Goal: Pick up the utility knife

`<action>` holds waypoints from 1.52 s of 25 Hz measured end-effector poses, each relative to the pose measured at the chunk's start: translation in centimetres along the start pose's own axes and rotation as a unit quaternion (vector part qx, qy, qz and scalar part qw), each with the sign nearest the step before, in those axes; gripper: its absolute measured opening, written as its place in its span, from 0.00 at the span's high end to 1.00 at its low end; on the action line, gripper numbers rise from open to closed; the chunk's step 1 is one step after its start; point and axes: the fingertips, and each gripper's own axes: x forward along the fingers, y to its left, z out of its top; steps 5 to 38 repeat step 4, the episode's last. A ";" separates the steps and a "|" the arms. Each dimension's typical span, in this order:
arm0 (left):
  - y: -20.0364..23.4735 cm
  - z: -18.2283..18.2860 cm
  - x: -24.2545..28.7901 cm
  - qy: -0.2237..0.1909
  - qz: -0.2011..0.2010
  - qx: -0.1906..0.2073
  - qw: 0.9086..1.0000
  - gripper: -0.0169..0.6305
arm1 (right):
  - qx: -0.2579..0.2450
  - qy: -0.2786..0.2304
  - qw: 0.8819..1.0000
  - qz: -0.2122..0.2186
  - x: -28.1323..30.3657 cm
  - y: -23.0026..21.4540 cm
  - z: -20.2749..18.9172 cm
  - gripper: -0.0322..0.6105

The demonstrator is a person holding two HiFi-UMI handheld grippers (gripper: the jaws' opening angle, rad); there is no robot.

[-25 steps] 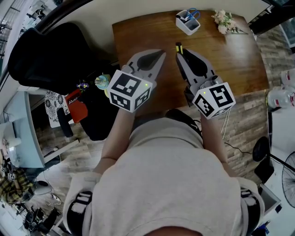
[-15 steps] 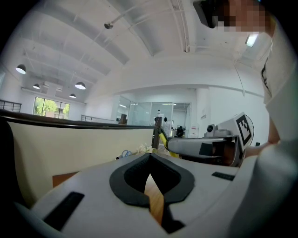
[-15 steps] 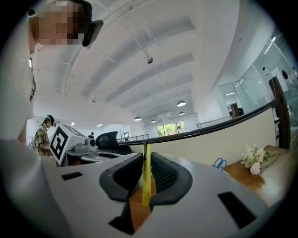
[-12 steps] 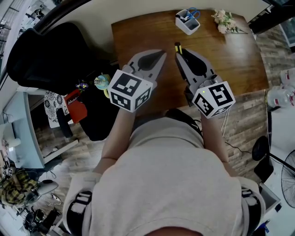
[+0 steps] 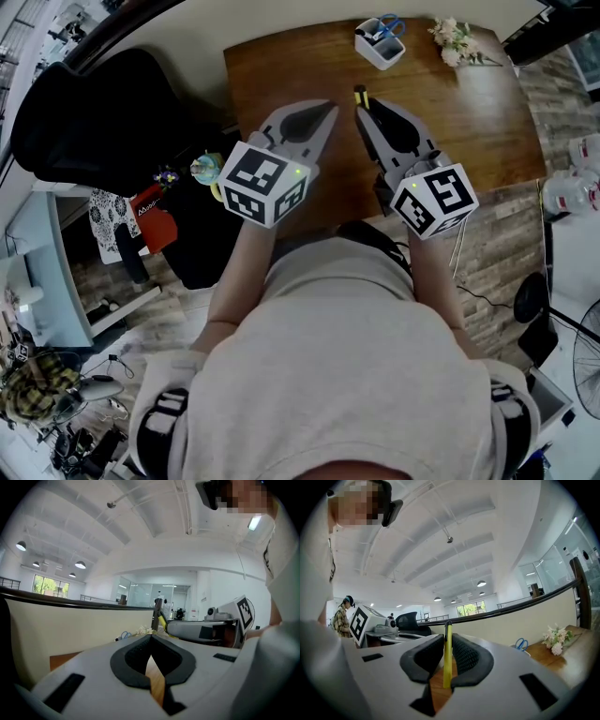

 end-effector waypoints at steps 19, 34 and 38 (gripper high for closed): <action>0.0 -0.1 0.2 0.001 -0.003 0.000 1.000 0.95 | 0.008 -0.004 1.000 0.003 0.0 -0.1 0.0 0.84; 0.0 -0.1 0.2 0.001 -0.003 0.000 1.000 0.95 | 0.008 -0.004 1.000 0.003 0.0 -0.1 0.0 0.84; 0.0 -0.1 0.2 0.001 -0.003 0.000 1.000 0.95 | 0.008 -0.004 1.000 0.003 0.0 -0.1 0.0 0.84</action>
